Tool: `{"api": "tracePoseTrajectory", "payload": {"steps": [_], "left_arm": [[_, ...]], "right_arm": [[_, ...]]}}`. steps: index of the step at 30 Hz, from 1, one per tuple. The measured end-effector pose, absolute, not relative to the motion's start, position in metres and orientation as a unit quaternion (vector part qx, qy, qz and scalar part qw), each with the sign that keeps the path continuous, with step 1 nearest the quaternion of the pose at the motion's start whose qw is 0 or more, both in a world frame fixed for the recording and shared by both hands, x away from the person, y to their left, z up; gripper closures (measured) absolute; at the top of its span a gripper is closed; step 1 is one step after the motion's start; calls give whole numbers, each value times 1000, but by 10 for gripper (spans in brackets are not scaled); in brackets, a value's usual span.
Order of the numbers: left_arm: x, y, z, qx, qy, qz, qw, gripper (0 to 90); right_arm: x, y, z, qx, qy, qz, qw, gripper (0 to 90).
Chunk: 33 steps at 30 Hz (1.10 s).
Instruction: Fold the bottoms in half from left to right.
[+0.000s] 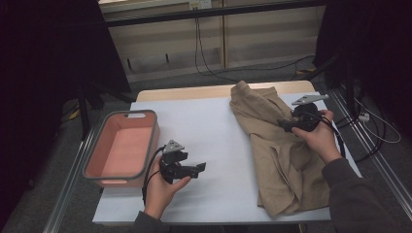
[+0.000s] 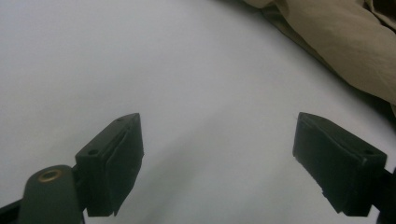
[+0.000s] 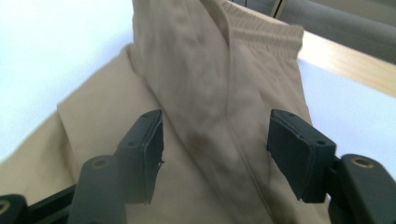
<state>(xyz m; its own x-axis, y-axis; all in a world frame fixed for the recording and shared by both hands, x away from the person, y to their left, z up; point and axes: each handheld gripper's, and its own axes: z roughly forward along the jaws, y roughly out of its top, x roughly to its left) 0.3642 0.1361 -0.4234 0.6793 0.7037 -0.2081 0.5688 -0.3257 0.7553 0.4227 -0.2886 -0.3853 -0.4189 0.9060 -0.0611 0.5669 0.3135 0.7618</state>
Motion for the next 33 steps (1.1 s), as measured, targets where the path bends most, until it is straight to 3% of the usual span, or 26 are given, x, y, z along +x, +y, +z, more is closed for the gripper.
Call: {"api": "tracePoseTrajectory", "payload": {"steps": [6,8,9,11,14,16,24,33], "left_arm": [[366,138,-424,811,393,77,427,165],[367,137,-425,813,390,75,426,166],[367,137,-425,814,388,75,426,167],[367,137,-425,815,386,74,425,168],[368,136,-427,815,388,72,425,171],[368,137,-428,816,389,71,422,171],[369,136,-429,815,390,70,422,173],[375,131,-434,816,392,67,419,174]], "right_arm": [[444,-268,-381,472,771,348,248,411],[450,-262,-381,463,778,343,252,538],[452,-259,-381,459,781,339,256,561],[455,-256,-383,458,782,343,248,709],[459,-253,-385,453,789,345,232,841],[460,-253,-387,454,788,349,226,881],[467,-274,-382,483,757,383,214,891],[486,-316,-384,534,723,370,233,892]]}}
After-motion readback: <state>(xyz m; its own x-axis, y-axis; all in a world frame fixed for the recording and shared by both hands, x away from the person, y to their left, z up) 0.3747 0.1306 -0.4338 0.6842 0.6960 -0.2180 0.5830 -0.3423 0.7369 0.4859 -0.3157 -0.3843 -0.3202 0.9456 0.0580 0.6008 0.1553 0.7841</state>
